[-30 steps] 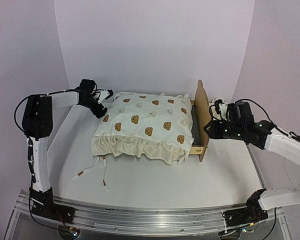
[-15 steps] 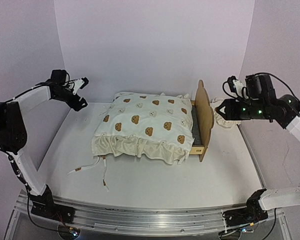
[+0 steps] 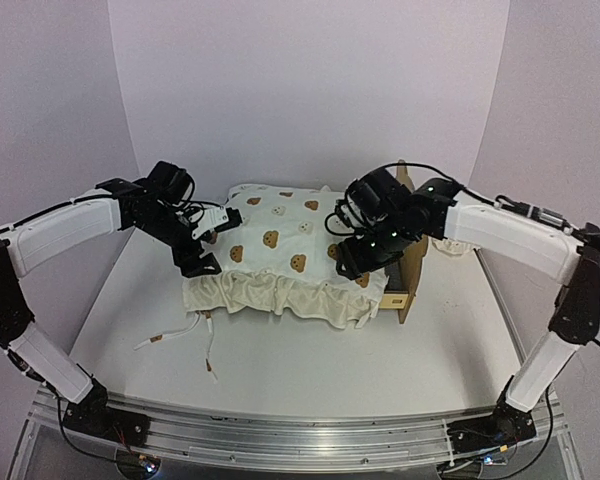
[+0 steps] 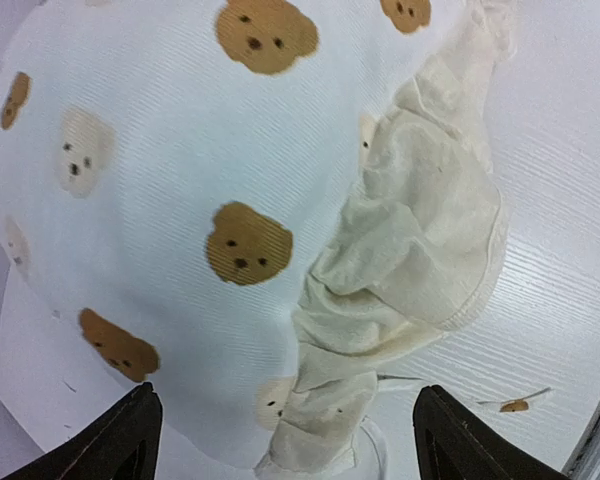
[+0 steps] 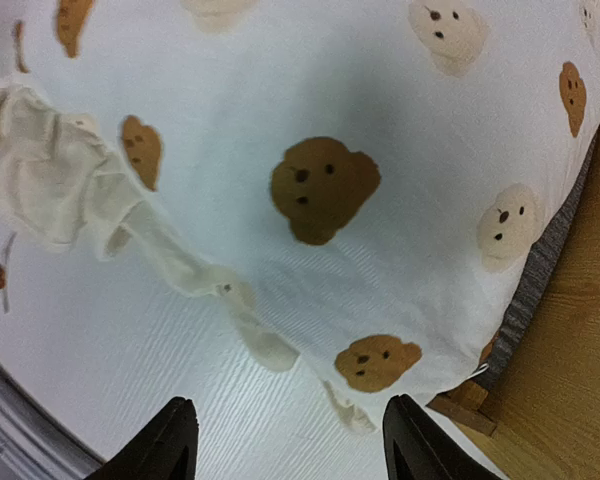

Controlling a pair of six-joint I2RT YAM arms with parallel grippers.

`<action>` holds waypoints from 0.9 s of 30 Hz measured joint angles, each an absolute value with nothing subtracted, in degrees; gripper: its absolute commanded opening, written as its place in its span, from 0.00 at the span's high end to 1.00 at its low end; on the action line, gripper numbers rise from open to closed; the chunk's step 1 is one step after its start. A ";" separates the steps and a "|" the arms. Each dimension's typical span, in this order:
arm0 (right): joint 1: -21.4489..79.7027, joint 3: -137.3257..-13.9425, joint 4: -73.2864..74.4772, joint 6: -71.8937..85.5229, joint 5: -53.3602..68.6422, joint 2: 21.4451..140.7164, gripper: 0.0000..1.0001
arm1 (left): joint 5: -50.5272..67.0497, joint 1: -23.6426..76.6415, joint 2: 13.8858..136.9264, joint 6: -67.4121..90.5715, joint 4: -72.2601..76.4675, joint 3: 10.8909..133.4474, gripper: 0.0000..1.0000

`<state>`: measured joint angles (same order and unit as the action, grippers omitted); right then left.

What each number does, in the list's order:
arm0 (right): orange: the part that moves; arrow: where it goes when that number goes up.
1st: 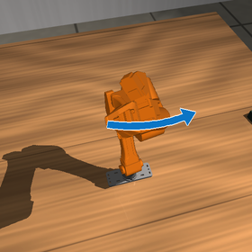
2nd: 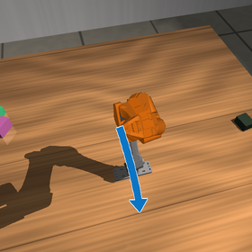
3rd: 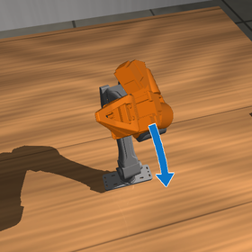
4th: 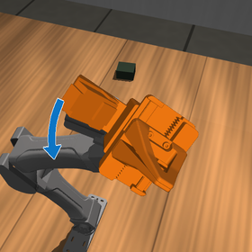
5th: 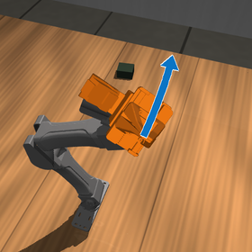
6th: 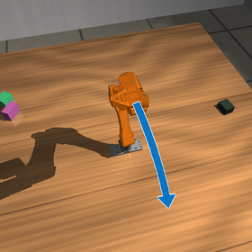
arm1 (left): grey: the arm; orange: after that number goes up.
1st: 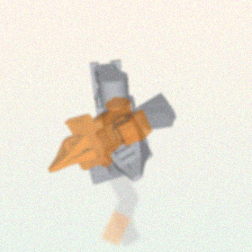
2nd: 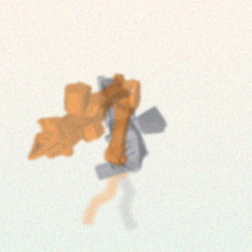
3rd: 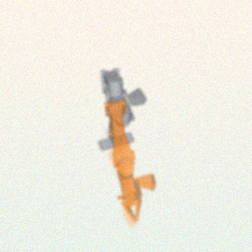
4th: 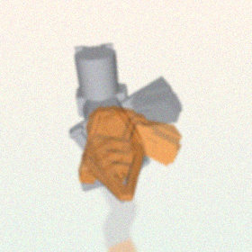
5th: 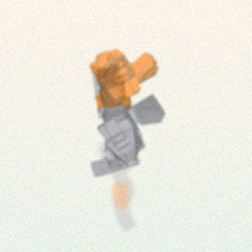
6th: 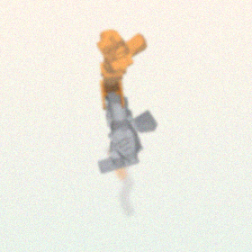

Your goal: Set up the pet bed

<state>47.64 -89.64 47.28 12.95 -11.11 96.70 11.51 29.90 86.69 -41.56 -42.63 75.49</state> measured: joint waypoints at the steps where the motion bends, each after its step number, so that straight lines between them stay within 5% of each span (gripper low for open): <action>1: 47.54 -90.02 47.55 12.95 -12.67 98.60 0.33 | 10.99 30.41 86.92 -41.71 -43.10 75.00 0.11; 7: 45.98 -94.21 47.56 12.33 -18.18 107.69 0.41 | 7.56 31.18 88.30 -41.70 -43.45 74.83 0.11; 12: 41.26 -94.28 47.20 13.97 -16.49 112.43 0.76 | 6.67 31.18 88.53 -41.33 -43.46 74.83 0.11; 17: 38.67 -95.38 47.09 14.63 -13.28 114.69 0.97 | 6.13 31.18 88.53 -40.69 -43.50 74.83 0.11; 27: 36.30 -102.32 48.39 11.74 -13.05 114.40 1.00 | 5.80 31.18 88.53 -40.49 -43.46 74.89 0.11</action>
